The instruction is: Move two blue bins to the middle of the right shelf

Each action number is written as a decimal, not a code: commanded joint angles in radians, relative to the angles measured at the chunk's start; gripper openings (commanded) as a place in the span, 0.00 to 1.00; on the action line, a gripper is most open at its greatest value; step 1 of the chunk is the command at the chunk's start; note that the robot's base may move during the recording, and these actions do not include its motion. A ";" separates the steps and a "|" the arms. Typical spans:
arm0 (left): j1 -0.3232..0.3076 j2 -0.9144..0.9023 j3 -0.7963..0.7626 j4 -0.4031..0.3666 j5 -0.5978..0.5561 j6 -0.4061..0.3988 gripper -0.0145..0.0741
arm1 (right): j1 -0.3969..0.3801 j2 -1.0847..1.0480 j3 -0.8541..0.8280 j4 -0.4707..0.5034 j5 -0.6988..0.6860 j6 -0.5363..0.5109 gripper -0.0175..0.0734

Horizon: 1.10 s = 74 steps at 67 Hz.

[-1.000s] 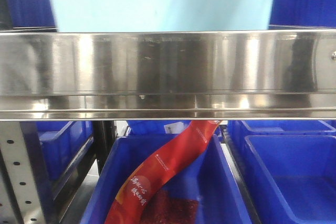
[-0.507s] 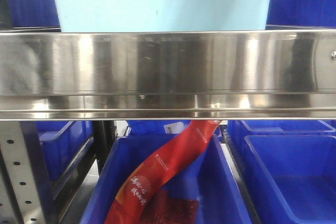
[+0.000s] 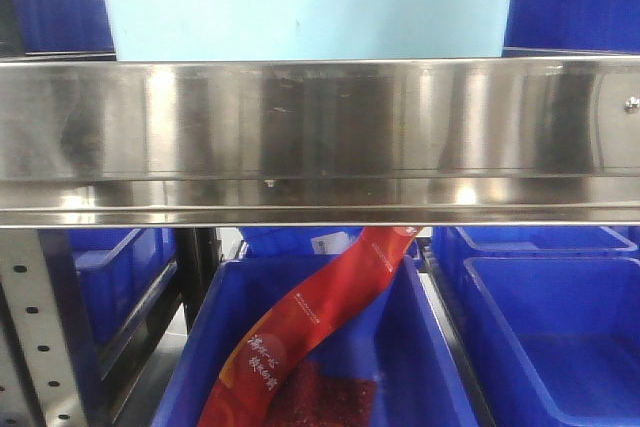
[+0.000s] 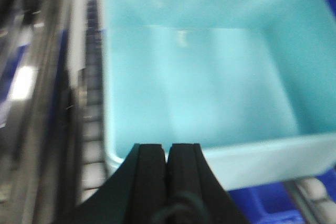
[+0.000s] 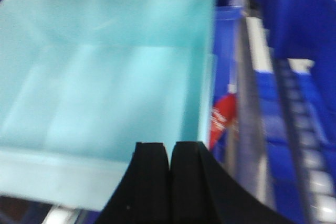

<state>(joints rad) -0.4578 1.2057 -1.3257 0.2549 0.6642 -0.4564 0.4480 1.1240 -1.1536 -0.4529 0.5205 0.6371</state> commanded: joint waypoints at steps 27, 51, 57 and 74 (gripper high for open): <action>-0.008 -0.464 0.758 -0.037 -0.637 0.005 0.04 | 0.002 -0.388 0.598 -0.077 -0.487 -0.012 0.01; -0.008 -0.780 0.804 -0.037 -0.528 0.005 0.04 | 0.002 -0.616 0.639 -0.077 -0.478 -0.012 0.01; -0.008 -0.812 0.804 -0.035 -0.529 0.005 0.04 | 0.002 -0.640 0.639 -0.077 -0.478 -0.012 0.01; -0.008 -0.824 0.804 -0.035 -0.529 0.005 0.04 | 0.002 -0.641 0.639 -0.077 -0.478 -0.012 0.01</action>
<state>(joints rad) -0.4597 0.3862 -0.5219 0.2218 0.1453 -0.4550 0.4480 0.4881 -0.5165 -0.5156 0.0590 0.6332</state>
